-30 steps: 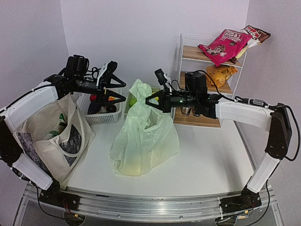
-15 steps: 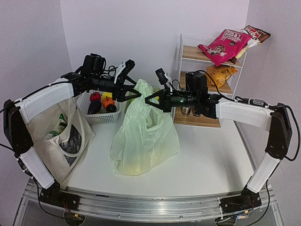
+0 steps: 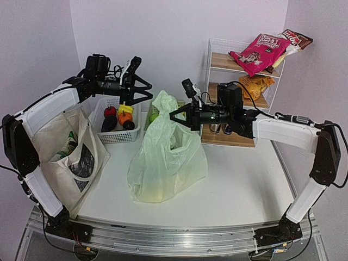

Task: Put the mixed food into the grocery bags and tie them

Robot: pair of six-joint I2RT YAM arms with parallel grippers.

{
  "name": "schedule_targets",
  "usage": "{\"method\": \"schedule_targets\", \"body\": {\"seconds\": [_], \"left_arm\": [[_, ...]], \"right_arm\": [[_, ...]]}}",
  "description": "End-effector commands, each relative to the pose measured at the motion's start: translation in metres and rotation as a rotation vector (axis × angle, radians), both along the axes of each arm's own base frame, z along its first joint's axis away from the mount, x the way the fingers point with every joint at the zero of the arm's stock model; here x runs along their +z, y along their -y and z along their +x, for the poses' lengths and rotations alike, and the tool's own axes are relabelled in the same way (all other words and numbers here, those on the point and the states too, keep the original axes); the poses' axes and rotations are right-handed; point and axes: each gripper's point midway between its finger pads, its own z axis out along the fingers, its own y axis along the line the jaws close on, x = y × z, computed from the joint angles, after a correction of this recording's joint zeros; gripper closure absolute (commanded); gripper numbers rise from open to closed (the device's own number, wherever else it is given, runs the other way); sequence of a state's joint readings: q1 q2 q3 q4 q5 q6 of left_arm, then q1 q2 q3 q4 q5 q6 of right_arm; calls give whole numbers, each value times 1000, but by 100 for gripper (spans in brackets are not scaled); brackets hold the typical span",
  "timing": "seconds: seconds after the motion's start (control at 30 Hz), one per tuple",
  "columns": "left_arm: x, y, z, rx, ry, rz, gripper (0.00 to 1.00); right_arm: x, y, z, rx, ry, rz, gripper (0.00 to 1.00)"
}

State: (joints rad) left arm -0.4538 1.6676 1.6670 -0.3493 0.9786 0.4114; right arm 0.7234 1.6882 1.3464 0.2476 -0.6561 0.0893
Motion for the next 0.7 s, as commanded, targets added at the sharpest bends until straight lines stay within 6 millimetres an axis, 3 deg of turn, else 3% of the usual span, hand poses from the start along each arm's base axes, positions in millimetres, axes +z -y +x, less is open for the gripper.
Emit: {"method": "schedule_targets", "body": {"seconds": [0.0, 0.1, 0.2, 0.33, 0.43, 0.5, 0.53, 0.6, 0.67], "left_arm": [[3, 22, -28, -88, 36, 9, 32], [-4, 30, -26, -79, 41, 24, 27], [-9, 35, -9, -22, 14, 39, 30], [-12, 38, -1, -11, 0, 53, 62], [-11, 38, -14, -65, -20, 37, 90], [-8, 36, -23, -94, -34, 29, 100], [-7, 35, -27, -105, -41, 27, 100], [-4, 33, -33, -119, -46, 21, 100], [-2, 31, -37, -125, -53, 19, 100]], "right_arm": [[31, 1, -7, 26, 77, 59, 100], [34, 0, -7, 29, 81, 63, 100], [34, 1, -8, 30, 83, 62, 100], [33, 1, -8, 28, 79, 61, 100], [33, 2, -8, 25, 80, 61, 100], [35, 3, -7, 11, 81, 62, 98], [35, 4, -5, -5, 79, 61, 90], [39, 8, 0, -46, 85, 60, 61], [46, 11, 3, -82, 107, 57, 44]]}}
